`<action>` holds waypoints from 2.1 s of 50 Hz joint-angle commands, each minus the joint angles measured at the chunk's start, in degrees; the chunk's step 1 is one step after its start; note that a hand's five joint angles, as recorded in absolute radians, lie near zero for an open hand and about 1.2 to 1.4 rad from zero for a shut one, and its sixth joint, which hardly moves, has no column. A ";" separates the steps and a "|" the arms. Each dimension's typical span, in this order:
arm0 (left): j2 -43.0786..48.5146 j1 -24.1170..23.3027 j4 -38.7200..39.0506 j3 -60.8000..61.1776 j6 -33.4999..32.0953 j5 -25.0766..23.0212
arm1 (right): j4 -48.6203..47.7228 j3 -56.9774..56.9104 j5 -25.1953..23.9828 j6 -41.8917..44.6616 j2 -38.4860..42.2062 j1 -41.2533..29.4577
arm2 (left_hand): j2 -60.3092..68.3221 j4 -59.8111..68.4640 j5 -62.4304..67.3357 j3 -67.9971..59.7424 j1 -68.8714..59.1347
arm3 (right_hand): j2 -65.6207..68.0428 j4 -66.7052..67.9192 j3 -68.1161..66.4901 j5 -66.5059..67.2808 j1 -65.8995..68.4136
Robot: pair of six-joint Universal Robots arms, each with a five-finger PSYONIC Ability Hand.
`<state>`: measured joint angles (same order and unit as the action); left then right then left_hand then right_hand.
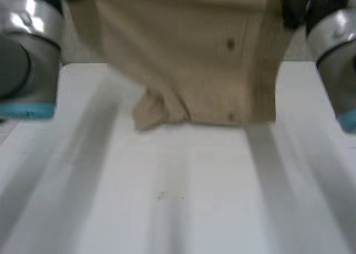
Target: Fold the shorts.
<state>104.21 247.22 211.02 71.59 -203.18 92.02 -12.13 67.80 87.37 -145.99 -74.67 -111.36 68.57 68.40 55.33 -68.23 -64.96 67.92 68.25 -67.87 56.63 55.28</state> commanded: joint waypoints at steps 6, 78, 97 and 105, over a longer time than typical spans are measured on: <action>-3.66 0.19 8.18 9.34 1.47 -0.35 | -14.60 7.16 1.84 -1.32 -3.47 -2.98 | 11.43 11.60 14.67 -11.77 -15.04 | 12.08 11.75 -12.13 13.37 24.72; 11.44 -4.82 -36.65 6.64 -5.47 -6.42 | 22.25 28.62 0.07 10.29 -4.09 4.05 | 11.43 11.60 14.67 -11.77 -15.04 | 12.08 11.75 -12.13 13.37 24.72; 36.76 -6.49 0.09 -7.43 -13.55 -0.26 | -20.21 26.60 9.93 13.27 14.02 1.06 | 11.43 11.60 14.67 -11.77 -15.04 | 12.08 11.75 -12.13 13.37 24.72; 41.78 -6.32 6.33 -10.42 -13.55 -2.46 | -20.75 20.71 10.54 12.92 20.88 0.71 | 11.43 11.60 14.67 -11.77 -15.04 | 12.08 11.75 -12.13 13.37 24.72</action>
<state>142.84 240.79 213.44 62.81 -216.72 91.59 -33.24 92.41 97.43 -132.65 -58.10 -110.55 68.64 68.63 55.34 -68.33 -64.96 67.92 68.29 -68.03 56.92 55.28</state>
